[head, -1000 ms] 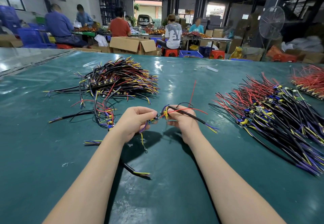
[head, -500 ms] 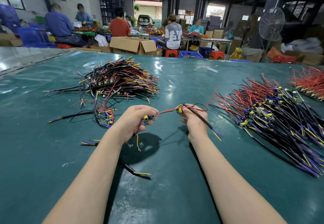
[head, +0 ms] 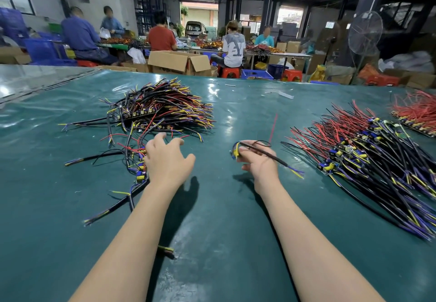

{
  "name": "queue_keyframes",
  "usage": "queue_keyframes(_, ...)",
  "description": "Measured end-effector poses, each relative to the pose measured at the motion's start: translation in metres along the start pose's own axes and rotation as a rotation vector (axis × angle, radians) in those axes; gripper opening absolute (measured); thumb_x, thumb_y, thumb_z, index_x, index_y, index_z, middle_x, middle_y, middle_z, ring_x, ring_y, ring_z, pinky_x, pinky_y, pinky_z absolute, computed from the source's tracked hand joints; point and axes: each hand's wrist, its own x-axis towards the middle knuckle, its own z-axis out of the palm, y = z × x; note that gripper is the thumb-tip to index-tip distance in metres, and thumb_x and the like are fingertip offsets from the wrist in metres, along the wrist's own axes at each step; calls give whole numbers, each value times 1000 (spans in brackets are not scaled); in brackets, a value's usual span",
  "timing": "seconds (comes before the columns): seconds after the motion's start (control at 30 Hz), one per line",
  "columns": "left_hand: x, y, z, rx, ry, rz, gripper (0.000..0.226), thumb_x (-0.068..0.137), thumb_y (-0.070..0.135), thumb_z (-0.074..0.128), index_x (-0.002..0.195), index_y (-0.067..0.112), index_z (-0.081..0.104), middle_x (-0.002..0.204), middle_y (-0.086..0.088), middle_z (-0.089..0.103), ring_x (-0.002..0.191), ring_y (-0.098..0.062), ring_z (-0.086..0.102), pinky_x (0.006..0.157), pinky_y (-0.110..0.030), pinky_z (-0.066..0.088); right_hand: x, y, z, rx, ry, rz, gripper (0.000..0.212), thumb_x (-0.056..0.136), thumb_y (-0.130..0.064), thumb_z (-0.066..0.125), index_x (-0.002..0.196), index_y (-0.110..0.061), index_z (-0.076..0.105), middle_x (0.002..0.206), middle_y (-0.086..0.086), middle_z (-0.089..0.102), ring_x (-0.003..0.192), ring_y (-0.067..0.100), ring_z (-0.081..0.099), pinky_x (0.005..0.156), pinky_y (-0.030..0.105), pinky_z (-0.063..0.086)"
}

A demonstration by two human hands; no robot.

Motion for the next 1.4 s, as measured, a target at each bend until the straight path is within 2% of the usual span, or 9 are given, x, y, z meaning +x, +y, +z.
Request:
queue_keyframes(0.07,-1,8,0,-159,-28,82,20,86,26,59,102,18,68,119,-7,60,111,-24,50,92,-32,38,-5,1,4,-81,-181,-17,23,84,7,55,75,-14,58,47,-10,62,44,-1,55,41,12,36)
queue_keyframes(0.13,-5,18,1,-479,-274,84,14,90,20,54,83,18,67,89,-4,68,80,-16,63,72,-27,49,-9,3,10,-150,-298,-40,27,81,7,57,71,-17,61,48,-12,61,46,-3,53,41,11,34)
queue_keyframes(0.23,-12,25,1,-846,-554,-39,21,95,14,47,79,18,60,76,0,63,53,-6,63,47,-19,51,-10,4,13,-201,-314,-55,28,80,4,60,67,-21,63,48,-13,60,46,-5,49,41,10,29)
queue_keyframes(0.4,-11,24,3,-995,-614,-241,20,94,26,51,77,15,54,62,-1,62,38,-5,53,38,-13,39,-9,6,13,-194,-320,-96,17,83,4,58,73,-7,66,47,-12,58,49,-1,47,43,10,29)
queue_keyframes(0.53,-13,25,2,-983,-795,-247,12,89,13,55,77,15,55,55,3,62,40,-3,43,39,-11,32,-10,8,17,-198,-296,-112,11,86,2,57,86,7,66,53,-7,58,45,0,48,48,11,36)
queue_keyframes(0.73,-13,20,-1,-962,-913,-121,33,84,-16,46,91,12,62,76,4,71,68,-8,61,57,-16,52,-7,7,16,-63,-178,-99,28,81,11,59,61,-8,59,48,-6,56,36,2,47,42,14,41)
queue_keyframes(0.9,-14,24,-5,-1046,-941,-199,33,88,-13,33,94,4,61,87,-13,67,66,-14,65,56,-20,55,-5,6,11,111,-119,-2,26,79,15,58,64,-6,54,53,0,58,37,5,52,42,16,45)
queue_keyframes(1.1,-9,26,3,-1010,-699,-307,32,88,-6,28,82,10,55,56,-4,64,38,-9,53,45,-17,38,-4,6,11,435,-124,239,28,80,20,52,79,-7,43,61,12,56,41,14,60,44,20,51)
queue_keyframes(1.4,-10,23,9,-980,-715,-291,21,96,18,44,76,15,47,46,4,58,39,-6,51,48,-18,39,-6,8,8,48,-371,133,21,84,12,52,72,-3,61,47,-5,57,42,7,54,46,17,50)
